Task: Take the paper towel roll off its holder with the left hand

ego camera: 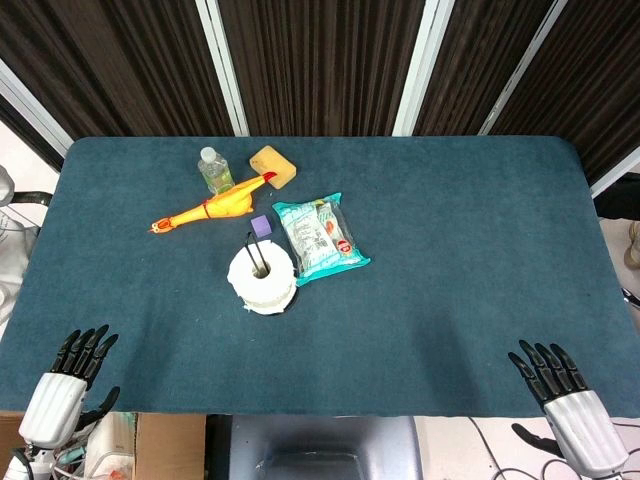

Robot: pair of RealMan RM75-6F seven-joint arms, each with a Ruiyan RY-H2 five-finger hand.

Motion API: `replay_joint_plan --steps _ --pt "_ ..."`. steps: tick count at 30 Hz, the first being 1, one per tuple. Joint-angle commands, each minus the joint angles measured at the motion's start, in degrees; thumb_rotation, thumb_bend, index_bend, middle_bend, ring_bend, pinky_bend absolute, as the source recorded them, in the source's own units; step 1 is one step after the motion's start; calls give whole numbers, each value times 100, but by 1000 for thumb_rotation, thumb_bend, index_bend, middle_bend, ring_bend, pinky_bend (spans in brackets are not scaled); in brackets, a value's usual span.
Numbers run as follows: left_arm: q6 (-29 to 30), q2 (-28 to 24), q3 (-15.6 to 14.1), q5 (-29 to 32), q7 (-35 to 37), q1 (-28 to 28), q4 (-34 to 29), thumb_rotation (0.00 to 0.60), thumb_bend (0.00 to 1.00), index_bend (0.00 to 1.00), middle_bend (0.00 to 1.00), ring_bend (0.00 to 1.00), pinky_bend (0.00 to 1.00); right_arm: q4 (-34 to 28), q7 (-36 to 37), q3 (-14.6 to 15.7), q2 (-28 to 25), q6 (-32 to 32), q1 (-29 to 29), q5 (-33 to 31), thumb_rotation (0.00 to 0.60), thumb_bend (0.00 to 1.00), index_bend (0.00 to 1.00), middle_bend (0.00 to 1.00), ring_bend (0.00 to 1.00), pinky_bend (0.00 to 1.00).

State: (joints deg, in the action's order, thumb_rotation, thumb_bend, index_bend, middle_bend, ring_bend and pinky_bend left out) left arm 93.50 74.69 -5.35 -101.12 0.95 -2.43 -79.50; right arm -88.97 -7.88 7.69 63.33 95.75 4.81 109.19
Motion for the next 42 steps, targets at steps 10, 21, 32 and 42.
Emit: replay_joint_plan --steps 10,21,32,42 --pt "-127 978 478 -78 3016 -898 429 600 344 0 0 0 0 -51 31 -47 -11 -48 -26 -102 600 29 0 0 0 0" --pt "-1936 1678 1354 1300 3401 -2019 -86 600 331 0 0 0 0 -117 36 -104 -37 -186 -86 -259 600 28 0 0 0 0" --pt "-2772 2518 1787 2220 2948 -2567 223 600 322 0 0 0 0 -141 155 -136 -95 -198 -106 -359 600 29 0 0 0 0" --pt "-3040 3127 2044 2732 2247 -2889 821 600 319 0 0 0 0 -79 367 -121 -164 -58 -69 -340 600 29 0 0 0 0"
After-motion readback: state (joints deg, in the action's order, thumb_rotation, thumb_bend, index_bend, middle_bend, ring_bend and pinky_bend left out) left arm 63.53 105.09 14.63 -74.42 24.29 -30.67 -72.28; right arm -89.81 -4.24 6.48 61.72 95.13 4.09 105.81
